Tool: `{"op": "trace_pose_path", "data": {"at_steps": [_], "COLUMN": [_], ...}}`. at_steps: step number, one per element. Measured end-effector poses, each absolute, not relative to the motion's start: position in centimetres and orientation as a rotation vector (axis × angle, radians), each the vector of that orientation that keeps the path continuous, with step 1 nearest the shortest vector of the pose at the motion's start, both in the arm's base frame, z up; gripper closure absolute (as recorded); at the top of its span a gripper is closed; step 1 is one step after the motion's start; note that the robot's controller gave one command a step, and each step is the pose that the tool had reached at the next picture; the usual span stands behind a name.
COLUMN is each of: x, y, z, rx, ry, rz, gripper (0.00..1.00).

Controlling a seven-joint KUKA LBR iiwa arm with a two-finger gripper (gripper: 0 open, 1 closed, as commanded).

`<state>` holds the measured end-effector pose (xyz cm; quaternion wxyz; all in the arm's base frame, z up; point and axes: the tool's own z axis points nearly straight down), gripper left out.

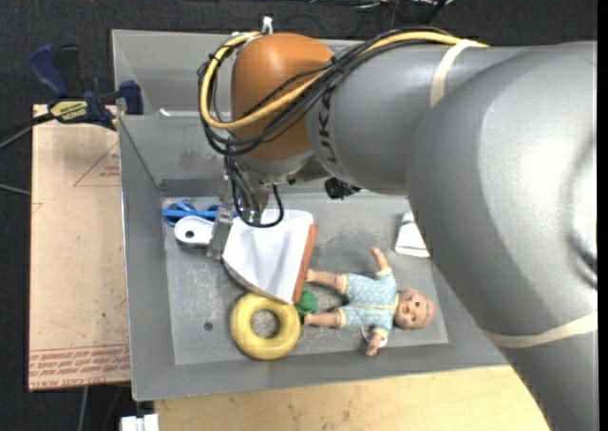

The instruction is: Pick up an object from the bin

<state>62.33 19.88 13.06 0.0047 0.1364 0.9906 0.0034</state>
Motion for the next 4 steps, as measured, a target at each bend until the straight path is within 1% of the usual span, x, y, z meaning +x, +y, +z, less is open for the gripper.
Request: {"op": "trace_pose_path", "data": {"at_steps": [1,4], "x": [62.38,62.36], "y": [20.13,20.12], "z": [6.97,7.41], "rx": [0.739,0.739], "ry": [3.048,3.048], "rz": [0.009,0.010], "gripper": [1.00,1.00]}}
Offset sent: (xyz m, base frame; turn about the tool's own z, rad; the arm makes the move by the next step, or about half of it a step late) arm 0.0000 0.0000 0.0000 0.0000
